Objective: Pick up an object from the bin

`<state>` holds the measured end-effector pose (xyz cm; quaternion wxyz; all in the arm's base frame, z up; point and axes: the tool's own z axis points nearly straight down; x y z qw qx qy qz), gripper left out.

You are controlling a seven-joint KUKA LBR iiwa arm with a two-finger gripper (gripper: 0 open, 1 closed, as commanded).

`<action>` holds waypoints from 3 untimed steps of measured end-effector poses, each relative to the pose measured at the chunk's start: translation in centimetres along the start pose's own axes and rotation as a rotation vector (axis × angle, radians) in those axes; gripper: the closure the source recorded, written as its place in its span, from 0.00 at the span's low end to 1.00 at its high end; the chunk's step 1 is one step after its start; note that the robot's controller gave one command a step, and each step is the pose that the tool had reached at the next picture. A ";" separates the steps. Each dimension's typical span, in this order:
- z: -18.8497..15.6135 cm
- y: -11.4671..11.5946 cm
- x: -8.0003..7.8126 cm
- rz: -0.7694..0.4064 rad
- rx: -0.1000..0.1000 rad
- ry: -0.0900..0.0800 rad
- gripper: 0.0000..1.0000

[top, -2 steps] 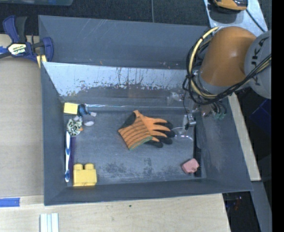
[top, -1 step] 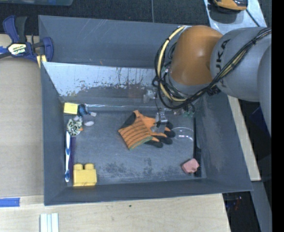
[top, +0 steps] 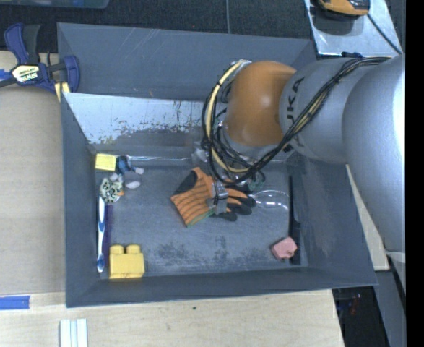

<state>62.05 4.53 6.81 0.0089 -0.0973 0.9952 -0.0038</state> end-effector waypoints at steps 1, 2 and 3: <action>-0.5 -0.9 1.0 0.162 -0.002 -0.009 1.00; -0.5 -0.9 1.0 0.162 -0.002 -0.009 1.00; -1.9 -0.9 1.3 0.162 -0.003 0.002 1.00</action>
Offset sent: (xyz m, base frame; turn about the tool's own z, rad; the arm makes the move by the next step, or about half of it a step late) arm 0.0000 0.0000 0.0000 0.0000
